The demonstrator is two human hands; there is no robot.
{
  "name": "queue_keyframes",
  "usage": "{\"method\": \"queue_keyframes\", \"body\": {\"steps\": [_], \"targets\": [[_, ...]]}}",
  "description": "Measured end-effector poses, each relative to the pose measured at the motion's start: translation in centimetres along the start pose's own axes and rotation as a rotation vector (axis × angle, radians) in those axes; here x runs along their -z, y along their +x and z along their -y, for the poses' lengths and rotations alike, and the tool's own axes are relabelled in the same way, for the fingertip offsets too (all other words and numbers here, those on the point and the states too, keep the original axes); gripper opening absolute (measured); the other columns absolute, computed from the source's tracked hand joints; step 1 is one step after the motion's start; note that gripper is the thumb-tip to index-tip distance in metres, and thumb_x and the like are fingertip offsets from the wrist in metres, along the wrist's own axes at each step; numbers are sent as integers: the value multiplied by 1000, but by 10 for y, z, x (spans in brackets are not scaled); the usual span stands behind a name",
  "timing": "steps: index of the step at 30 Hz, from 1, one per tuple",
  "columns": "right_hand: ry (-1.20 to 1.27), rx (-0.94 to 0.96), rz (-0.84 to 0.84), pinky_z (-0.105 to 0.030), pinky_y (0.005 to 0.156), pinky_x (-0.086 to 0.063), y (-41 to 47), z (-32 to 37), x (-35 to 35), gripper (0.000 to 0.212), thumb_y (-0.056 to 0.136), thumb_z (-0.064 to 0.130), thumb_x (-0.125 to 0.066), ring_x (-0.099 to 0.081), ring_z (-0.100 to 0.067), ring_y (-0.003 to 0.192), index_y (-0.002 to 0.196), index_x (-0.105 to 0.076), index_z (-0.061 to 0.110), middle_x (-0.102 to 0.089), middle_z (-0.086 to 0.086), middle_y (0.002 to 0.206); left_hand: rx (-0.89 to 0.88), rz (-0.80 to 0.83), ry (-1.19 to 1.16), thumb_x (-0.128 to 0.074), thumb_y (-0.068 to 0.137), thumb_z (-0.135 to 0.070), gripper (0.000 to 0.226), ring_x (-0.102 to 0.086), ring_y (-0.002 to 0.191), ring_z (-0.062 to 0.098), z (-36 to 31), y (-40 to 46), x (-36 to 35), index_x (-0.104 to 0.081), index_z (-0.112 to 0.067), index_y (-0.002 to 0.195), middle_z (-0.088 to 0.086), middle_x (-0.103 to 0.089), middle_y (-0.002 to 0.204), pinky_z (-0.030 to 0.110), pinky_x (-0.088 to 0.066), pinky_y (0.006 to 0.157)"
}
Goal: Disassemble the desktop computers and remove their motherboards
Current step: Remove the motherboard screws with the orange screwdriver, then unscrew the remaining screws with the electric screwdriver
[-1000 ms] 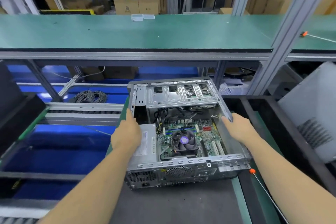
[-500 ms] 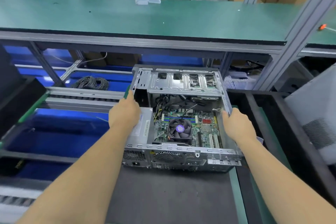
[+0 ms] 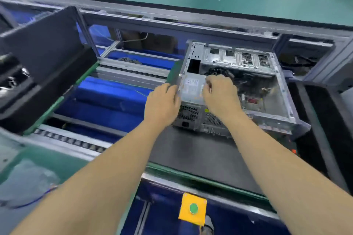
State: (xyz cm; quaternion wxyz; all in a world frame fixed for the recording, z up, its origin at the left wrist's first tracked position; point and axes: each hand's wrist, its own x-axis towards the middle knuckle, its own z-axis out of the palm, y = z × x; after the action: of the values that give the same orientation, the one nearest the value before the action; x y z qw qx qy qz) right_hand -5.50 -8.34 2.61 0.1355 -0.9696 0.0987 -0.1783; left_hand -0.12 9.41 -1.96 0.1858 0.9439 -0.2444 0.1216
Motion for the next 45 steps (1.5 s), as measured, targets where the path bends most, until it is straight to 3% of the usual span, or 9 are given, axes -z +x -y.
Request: {"method": "queue_keyframes", "body": {"steps": [7, 14, 17, 20, 25, 32, 37, 42, 45], "targets": [[-82, 426, -38, -45, 89, -36, -67, 132, -76, 24, 89, 18, -51, -57, -33, 100, 103, -70, 12, -65, -7, 102, 129, 143, 144, -50, 95, -26, 35, -54, 98, 36, 109, -114, 15, -58, -13, 127, 10, -58, 116, 46, -45, 75], [-95, 616, 495, -37, 74, -32, -142, 201, -166, 23, 93, 17, -49, -56, -32, 99, 112, -60, 12, -59, -8, 106, 352, 447, 160, -47, 95, -35, 39, -53, 115, 31, 192, -220, 12, -54, -20, 131, 6, -58, 125, 45, -45, 93], [-51, 617, 707, -37, 80, -41, -167, 221, -193, 27, 92, 19, -52, -56, -31, 105, 117, -56, 12, -58, -8, 115, 376, 620, 168, -46, 96, -44, 45, -50, 123, 28, 207, -250, 8, -52, -23, 135, 4, -56, 132, 41, -43, 99], [-72, 614, 813, -39, 83, -44, -189, 235, -216, 28, 92, 22, -54, -56, -31, 106, 118, -54, 13, -59, -9, 117, 374, 687, 158, -51, 92, -39, 37, -51, 118, 27, 213, -269, 5, -54, -20, 124, 4, -54, 123, 40, -44, 95], [-136, 536, 832, -44, 93, -42, -203, 246, -244, 36, 97, 18, -52, -49, -30, 116, 132, -46, 14, -51, -10, 127, 369, 683, 271, -52, 92, -28, 35, -48, 119, 25, 220, -279, 1, -49, -18, 125, 3, -53, 125, 37, -36, 100], [-22, 446, 933, -35, 85, -44, -209, 253, -254, 35, 94, 5, -55, -48, -29, 113, 128, -47, 6, -45, -15, 125, 379, 731, 447, -52, 93, -24, 22, -46, 120, 22, 219, -271, -11, -52, -27, 115, -2, -58, 123, 40, -28, 103], [138, 357, 885, -37, 78, -49, -173, 252, -217, 31, 90, 1, -56, -59, -31, 101, 120, -49, 5, -60, -15, 113, 272, 558, 521, -59, 80, -25, 28, -51, 109, 24, 213, -227, 10, -50, -26, 107, -2, -60, 110, 43, -28, 99], [385, 159, 592, -35, 62, -34, -73, 239, -134, 21, 84, 4, -56, -51, -26, 85, 99, -42, 11, -56, -6, 93, 97, 104, 527, -52, 84, -18, 15, -50, 100, 31, 171, -116, 52, -52, -18, 99, 5, -57, 100, 48, -32, 95], [500, 100, 431, -34, 60, -44, -15, 205, -67, 31, 80, 5, -61, -55, -23, 81, 102, -41, 12, -57, -4, 91, -27, -190, 550, -53, 83, -13, 16, -54, 100, 31, 123, -45, 81, -55, -17, 98, 6, -58, 100, 46, -36, 93]]}}
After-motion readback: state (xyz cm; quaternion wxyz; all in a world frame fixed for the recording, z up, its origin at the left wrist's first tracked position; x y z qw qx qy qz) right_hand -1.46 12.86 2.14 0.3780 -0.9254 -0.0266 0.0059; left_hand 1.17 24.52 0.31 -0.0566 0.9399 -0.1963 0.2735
